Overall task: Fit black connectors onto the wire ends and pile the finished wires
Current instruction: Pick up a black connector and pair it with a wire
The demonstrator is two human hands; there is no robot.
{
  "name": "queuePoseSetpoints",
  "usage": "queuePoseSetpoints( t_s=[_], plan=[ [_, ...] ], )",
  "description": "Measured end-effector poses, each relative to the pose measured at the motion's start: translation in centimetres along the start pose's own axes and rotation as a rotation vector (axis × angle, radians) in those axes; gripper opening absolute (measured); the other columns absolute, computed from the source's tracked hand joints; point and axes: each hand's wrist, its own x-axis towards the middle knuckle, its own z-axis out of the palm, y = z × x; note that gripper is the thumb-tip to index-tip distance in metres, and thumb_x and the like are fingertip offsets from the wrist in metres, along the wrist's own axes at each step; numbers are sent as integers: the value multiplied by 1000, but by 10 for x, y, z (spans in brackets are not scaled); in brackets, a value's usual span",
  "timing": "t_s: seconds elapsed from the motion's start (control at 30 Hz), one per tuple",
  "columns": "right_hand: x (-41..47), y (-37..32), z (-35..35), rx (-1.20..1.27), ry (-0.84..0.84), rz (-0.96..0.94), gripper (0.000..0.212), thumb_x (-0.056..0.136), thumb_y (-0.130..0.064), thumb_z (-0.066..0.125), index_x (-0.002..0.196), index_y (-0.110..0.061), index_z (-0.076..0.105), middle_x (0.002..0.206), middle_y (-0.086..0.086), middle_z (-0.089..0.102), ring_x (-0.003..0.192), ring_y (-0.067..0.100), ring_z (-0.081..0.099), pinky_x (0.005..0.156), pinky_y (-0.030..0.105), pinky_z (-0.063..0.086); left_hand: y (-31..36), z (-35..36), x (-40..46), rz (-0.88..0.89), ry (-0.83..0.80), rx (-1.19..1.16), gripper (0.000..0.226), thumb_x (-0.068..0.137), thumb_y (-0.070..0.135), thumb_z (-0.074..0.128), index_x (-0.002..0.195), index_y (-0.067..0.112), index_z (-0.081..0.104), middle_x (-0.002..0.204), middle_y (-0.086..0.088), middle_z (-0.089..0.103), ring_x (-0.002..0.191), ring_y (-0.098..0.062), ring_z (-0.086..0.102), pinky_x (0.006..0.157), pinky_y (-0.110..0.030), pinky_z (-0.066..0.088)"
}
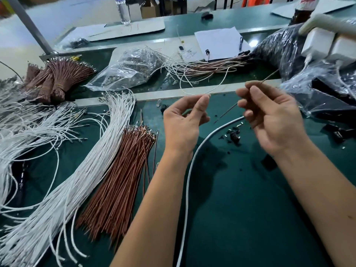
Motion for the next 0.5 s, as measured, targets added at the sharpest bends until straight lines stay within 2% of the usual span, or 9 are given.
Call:
queuePoseSetpoints(
  t_s=[0.1, 0.27, 0.37, 0.5],
  plan=[
    [-1, 3, -3, -30, 33, -38, 12, 103, -14, 58, 100, -18, 69, 93, 0, 79, 71, 11, 72, 53, 18, 50, -9, 2, -4, -32, -65, -25, 11, 89, -6, 71, 95, 2, 75, 79, -7, 69, 66, -14, 64, 72, -28, 60],
    [1, 4, -4, 28, 127, -87, 11, 103, -9, 56, 100, -11, 66, 87, 3, 79, 68, 12, 69, 63, 20, 56, -20, 2, -4, -98, -77, 72, 30, 75, -13, 79, 91, 12, 80, 78, -3, 74, 73, -16, 67, 85, -34, 61],
    [2, 2, -4, 44, 155, -91, 11, 104, -9, 56, 99, -11, 66, 88, 4, 79, 70, 12, 69, 65, 21, 56, -21, 1, -4, -110, -66, 1, 28, 78, -16, 75, 93, 7, 78, 84, -10, 76, 78, -23, 72, 79, -33, 62],
    [2, 1, -5, 79, 162, -86, 12, 105, -8, 55, 99, -10, 65, 87, 3, 78, 71, 12, 69, 67, 20, 56, -19, -3, -2, -149, -58, -102, 22, 83, -17, 69, 99, -2, 72, 91, -17, 76, 78, -24, 73, 74, -27, 60]
  ],
)
